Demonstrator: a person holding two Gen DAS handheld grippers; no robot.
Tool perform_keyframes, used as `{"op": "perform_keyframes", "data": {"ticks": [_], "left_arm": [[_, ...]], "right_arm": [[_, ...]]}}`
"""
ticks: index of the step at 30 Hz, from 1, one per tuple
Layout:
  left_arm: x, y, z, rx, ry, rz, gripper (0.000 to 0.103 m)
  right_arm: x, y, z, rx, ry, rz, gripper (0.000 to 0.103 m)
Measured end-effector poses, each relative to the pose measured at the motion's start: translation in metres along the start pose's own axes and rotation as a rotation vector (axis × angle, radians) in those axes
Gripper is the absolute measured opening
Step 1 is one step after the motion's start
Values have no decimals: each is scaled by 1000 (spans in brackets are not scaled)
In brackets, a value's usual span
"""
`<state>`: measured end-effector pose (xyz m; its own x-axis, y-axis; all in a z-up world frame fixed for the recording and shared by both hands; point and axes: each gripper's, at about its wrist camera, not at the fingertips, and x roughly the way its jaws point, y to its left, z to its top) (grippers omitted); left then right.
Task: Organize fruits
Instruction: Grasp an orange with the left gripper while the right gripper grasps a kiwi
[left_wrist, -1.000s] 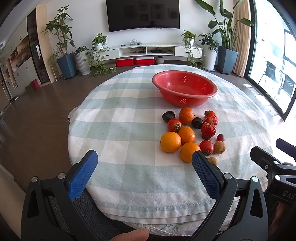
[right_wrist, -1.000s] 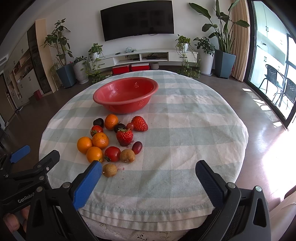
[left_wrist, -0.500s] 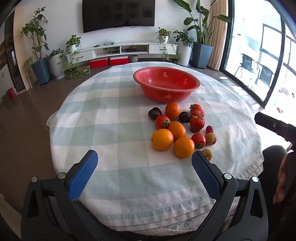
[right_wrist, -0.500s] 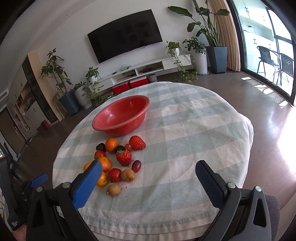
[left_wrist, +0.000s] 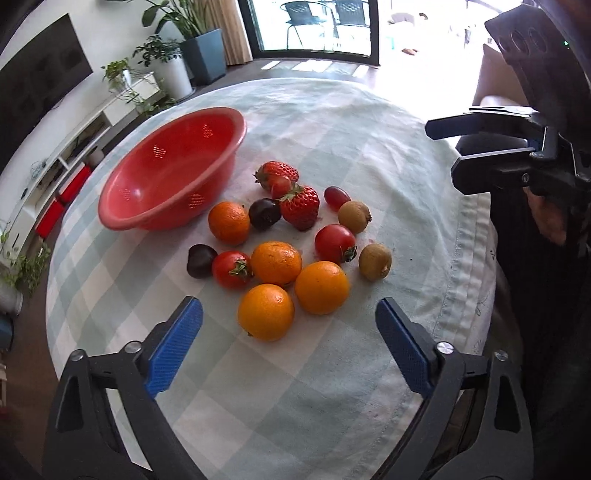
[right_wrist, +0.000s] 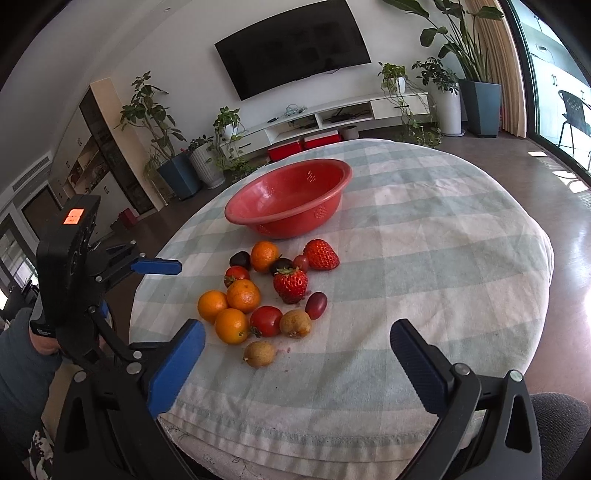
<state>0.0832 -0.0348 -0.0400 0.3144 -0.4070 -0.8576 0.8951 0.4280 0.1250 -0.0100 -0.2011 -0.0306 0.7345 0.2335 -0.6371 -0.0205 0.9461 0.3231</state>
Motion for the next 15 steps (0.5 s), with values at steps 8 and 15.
{"op": "perform_keyframes", "data": {"ticks": [8,15], "left_arm": [[20,26,-1,19,26,-120,60],[25,46,-2,8,36,-123,60]], "right_arm": [[11,-15,-1,68,35,26,103],[21,-17,-3,80,66,31,102]]}}
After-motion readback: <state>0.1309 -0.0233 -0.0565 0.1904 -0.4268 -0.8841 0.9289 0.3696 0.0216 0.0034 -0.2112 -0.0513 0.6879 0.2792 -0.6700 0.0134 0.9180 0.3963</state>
